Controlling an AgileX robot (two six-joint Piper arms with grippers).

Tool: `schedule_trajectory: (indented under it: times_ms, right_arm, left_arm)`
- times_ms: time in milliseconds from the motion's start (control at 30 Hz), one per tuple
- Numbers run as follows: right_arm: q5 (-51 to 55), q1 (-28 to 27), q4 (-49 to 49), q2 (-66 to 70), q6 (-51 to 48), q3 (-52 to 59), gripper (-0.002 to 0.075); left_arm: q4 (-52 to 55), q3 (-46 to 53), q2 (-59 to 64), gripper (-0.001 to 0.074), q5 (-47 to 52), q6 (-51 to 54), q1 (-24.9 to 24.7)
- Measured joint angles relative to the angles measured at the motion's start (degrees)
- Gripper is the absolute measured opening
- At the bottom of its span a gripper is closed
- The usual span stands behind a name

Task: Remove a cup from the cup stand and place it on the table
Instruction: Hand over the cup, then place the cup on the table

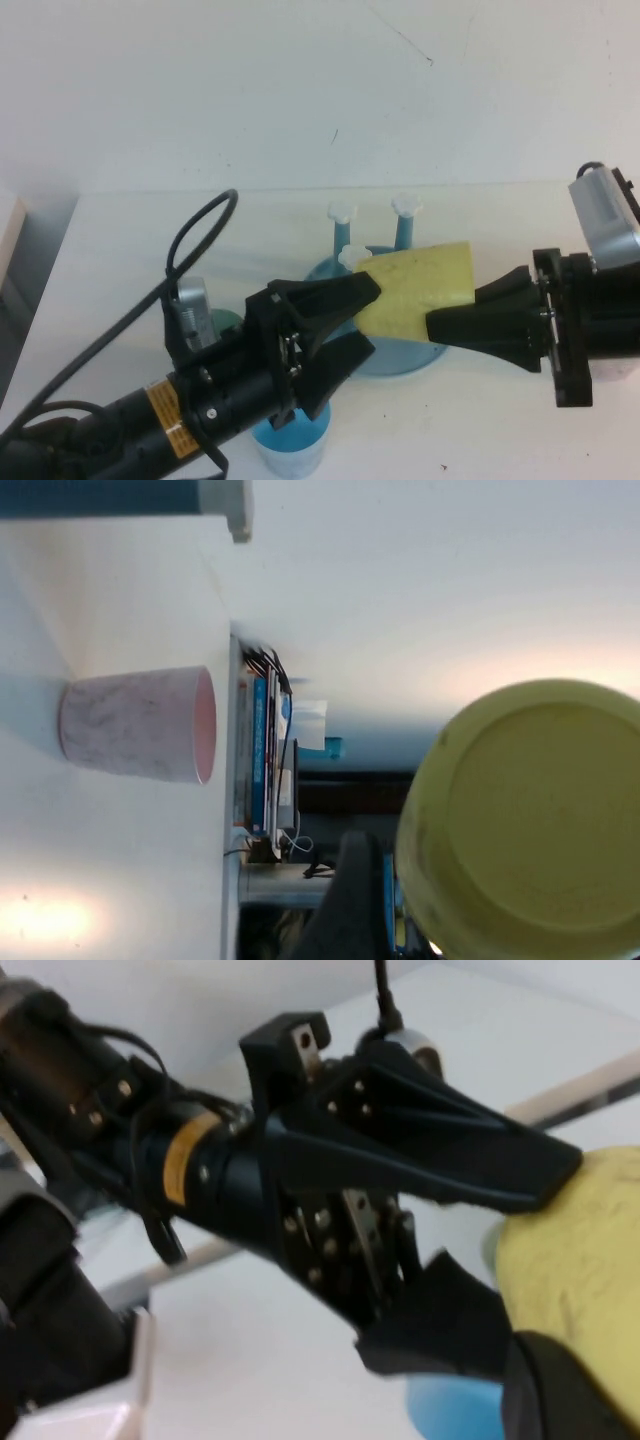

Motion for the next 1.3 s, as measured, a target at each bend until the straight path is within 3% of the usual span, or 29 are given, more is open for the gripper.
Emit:
schedule_trajectory:
  times_ms: [100, 200, 267, 433, 533, 700, 800, 1033, 1167, 1300]
  right_arm:
    - [-3.93, 0.0, -6.29, -3.11, 4.69, -2.38, 0.0019]
    - [-8.06, 0.0, -13.0, -6.61, 10.81, -4.38, 0.0019]
    - [-10.64, 0.0, -20.01, -9.58, 16.95, -6.03, 0.0019]
    - [-10.11, 0.0, -39.75, -13.7, 33.45, -11.5, 0.0019]
    - [-6.71, 0.0, -51.72, -13.98, 44.78, -15.66, 0.0019]
    - [-3.33, 0.0, -63.74, -13.98, 54.37, -19.57, 0.0019]
    - [0.37, 0.57, -67.79, -13.44, 57.99, -20.73, 0.0019]
    - [7.61, 10.3, -83.45, -5.08, 66.98, -24.63, 0.0019]
    - [7.71, 16.36, -90.96, 1.65, 71.64, -27.43, 0.0019]
    - [7.43, 18.29, -94.1, 8.26, 75.45, -29.04, 0.0019]
  left_arm:
    - [3.62, 0.0, 0.0, 0.0604, 0.21, 0.08, 3.7]
    - [8.22, 0.0, -0.82, 0.0539, 0.58, 0.36, 8.02]
    - [11.59, 0.0, -1.98, 0.0454, 0.58, 1.45, 11.13]
    - [18.35, 0.0, -6.43, 0.0109, 0.58, 7.51, 18.03]
    - [21.04, 0.0, -9.86, 0.0032, 0.48, 11.45, 22.13]
    - [29.41, -0.8, -16.06, 0.0004, 1.55, 14.48, 28.72]
    - [39.42, -3.56, -20.26, 0.0003, 8.6, 13.91, 31.0]
    - [61.97, -9.88, -30.52, 0.0, 30.87, 7.88, 31.37]
    - [68.99, -10.39, -35.16, -0.0001, 40.4, 4.18, 31.54]
    - [71.27, -9.9, -39.6, -0.0001, 48.33, 1.95, 31.63]
